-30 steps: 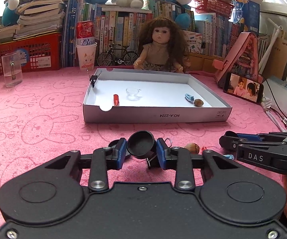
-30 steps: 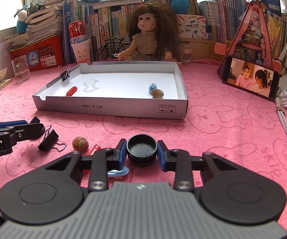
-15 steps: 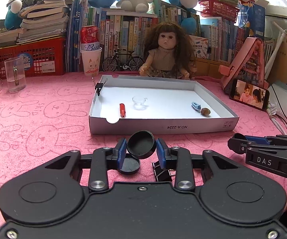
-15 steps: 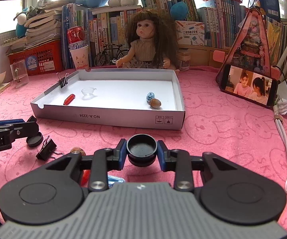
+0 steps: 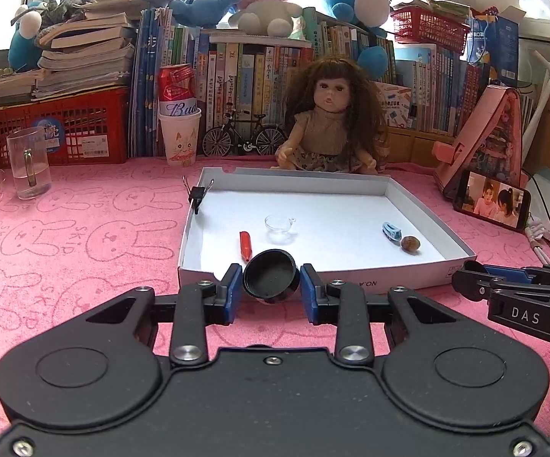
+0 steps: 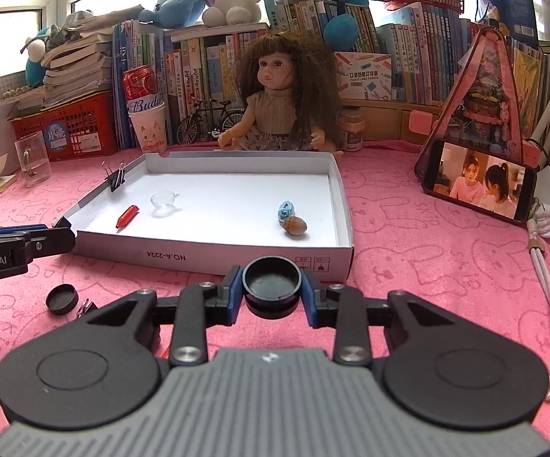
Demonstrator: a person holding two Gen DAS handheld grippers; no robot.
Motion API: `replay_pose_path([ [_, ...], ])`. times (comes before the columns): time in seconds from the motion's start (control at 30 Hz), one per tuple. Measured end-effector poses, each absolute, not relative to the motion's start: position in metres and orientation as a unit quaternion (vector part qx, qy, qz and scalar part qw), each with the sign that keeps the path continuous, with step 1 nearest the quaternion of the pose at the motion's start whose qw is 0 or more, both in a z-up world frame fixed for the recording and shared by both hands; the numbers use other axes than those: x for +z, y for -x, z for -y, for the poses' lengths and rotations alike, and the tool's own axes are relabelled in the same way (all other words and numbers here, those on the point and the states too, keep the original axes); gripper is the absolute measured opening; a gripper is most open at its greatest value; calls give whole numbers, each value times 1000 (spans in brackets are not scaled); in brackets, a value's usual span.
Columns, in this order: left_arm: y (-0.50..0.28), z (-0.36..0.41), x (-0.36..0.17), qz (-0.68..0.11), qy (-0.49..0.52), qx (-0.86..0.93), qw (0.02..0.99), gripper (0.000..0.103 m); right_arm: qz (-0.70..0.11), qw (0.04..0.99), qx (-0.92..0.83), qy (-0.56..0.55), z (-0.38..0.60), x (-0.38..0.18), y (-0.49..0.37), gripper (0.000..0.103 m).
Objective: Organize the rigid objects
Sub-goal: 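Carry the black lid and black cap over the white box with both tools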
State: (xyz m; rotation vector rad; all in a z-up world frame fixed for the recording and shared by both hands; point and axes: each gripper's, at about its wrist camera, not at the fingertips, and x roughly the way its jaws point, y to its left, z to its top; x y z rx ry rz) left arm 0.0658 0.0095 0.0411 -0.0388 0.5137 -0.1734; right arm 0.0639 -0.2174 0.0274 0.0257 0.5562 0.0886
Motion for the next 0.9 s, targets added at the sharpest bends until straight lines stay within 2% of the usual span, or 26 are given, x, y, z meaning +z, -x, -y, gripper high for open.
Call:
replay_pose_path([
  [0.33, -103, -1, 46, -245, 13, -93, 965, 31, -265, 963, 41, -29, 219, 37, -95, 38],
  [0.9, -180, 9, 16, -309, -3, -107, 945, 31, -300, 950, 50, -74, 223, 20, -157, 37],
])
